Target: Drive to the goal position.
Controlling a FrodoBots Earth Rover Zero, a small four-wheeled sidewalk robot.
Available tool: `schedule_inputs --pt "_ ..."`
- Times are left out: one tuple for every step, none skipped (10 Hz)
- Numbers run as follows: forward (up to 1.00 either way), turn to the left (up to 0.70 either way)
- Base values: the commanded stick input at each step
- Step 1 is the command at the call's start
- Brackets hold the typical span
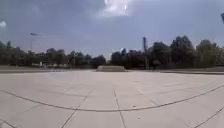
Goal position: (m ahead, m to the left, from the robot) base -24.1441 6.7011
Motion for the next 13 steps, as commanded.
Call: schedule_inputs --pt "0.70 0.00" --pt "0.70 0.00" --pt "0.70 0.00" --pt "0.70 0.00" --pt "0.41 0.00" --pt "0.03 0.00" --pt "-0.22 0.00" --pt "-0.59 0.00" --pt "-0.70 0.00" --pt "-0.70 0.00" --pt "-0.36 0.00" --pt "0.00 0.00" --pt "0.00 0.00"
